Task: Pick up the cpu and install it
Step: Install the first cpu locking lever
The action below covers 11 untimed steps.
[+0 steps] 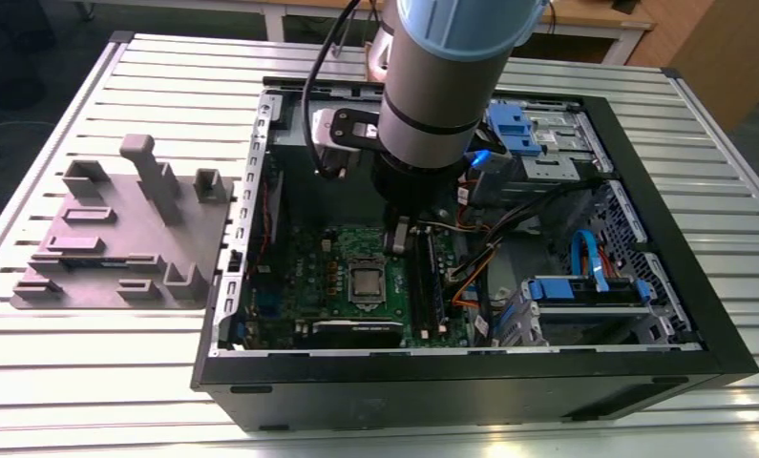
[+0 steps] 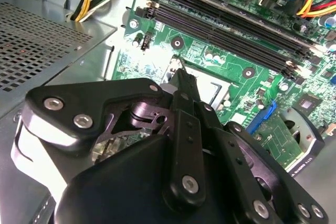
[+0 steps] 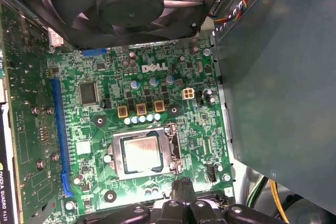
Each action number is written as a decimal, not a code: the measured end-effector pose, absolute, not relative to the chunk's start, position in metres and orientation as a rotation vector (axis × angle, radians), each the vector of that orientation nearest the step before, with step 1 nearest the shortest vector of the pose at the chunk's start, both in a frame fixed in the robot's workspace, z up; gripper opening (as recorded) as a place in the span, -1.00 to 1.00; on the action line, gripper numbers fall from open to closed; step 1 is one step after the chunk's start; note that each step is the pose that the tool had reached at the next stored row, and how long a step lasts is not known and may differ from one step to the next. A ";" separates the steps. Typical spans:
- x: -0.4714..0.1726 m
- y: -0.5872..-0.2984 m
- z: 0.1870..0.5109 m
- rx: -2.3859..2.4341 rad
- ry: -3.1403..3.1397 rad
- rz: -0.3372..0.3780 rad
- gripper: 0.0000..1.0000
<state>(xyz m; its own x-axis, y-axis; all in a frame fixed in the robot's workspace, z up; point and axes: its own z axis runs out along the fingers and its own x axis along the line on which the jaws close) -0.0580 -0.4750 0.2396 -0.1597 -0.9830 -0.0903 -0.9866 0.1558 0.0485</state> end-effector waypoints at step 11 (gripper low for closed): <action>-0.053 -0.475 0.239 -2.012 2.360 0.148 -0.80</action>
